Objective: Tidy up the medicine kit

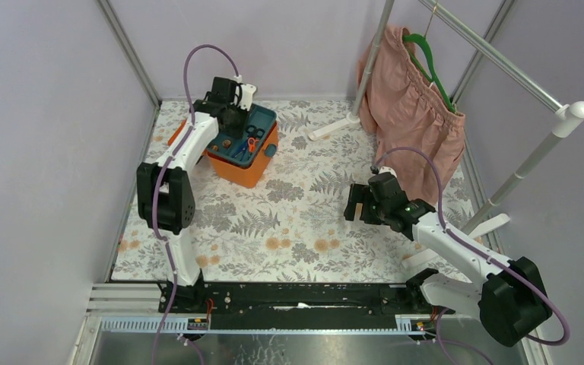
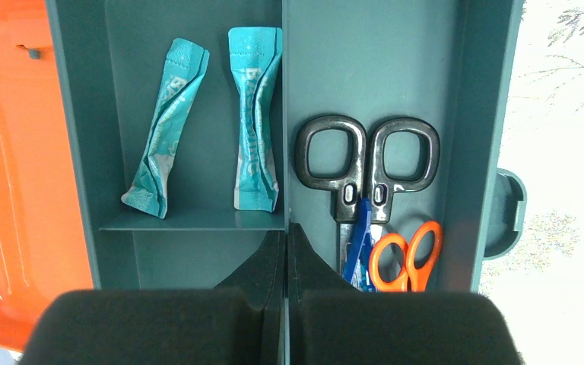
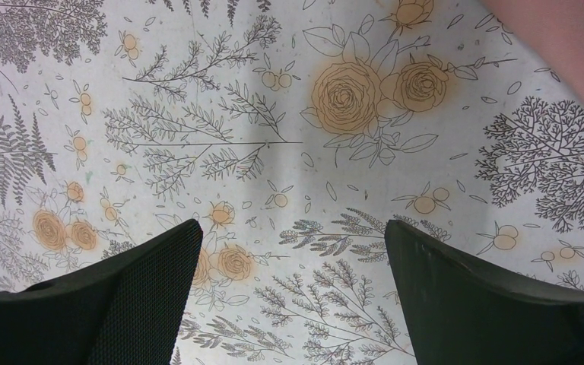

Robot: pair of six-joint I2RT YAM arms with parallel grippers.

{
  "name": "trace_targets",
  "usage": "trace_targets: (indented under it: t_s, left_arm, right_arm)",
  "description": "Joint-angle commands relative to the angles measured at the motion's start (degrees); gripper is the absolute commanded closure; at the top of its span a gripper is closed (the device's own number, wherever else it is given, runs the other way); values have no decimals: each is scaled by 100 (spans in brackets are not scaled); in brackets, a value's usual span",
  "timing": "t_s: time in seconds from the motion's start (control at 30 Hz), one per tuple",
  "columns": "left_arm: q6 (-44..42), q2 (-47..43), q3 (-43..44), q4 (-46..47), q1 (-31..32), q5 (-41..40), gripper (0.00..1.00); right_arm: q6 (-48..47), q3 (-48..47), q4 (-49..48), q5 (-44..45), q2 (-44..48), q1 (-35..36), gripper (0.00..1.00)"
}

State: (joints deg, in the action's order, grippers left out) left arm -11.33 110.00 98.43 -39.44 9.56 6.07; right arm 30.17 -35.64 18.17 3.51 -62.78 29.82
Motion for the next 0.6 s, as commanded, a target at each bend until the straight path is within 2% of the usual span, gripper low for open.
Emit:
trace_targets:
  t_s: [0.0, 0.57]
  left_arm:
    - [-124, 63, -25, 342, -60, -35, 100]
    - [-153, 0, -344, 332, -60, 36, 100]
  right_arm:
    - [-91, -250, 47, -52, -66, -22, 0]
    - [-55, -233, 24, -141, -68, -26, 0]
